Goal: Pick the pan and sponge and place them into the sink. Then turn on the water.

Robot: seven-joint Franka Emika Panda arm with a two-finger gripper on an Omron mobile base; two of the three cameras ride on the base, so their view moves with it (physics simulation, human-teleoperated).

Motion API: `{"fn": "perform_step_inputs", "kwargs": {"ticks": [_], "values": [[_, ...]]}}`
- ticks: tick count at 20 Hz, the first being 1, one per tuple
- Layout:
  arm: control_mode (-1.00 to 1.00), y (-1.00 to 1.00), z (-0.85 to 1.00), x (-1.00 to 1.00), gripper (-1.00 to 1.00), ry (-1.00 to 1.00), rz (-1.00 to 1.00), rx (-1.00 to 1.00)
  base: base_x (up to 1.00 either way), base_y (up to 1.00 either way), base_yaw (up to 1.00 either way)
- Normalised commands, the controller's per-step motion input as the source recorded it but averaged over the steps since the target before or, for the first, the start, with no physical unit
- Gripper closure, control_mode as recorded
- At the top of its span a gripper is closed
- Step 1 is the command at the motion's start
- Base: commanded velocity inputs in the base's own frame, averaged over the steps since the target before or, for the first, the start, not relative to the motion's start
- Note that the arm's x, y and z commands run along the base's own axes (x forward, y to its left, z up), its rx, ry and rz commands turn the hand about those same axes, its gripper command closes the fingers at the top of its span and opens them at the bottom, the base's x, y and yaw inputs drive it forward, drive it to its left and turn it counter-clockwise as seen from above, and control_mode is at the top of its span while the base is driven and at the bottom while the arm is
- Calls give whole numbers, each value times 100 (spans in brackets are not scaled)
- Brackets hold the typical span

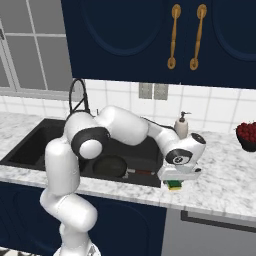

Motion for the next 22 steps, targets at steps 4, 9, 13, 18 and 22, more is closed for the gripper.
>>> {"fn": "perform_step_inputs", "kwargs": {"ticks": [4,9,13,18,22], "values": [[-100,100,80,-29,100,-10,7,6,0,0,0],[-100,100,96,-2,100,-1,11,0,0,0,0],[-100,100,18,0,100,-6,9,0,0,0,0],[-100,100,0,24,100,-7,2,3,0,0,0],[-100,81,10,88,100,12,9,5,0,0,0]]}}
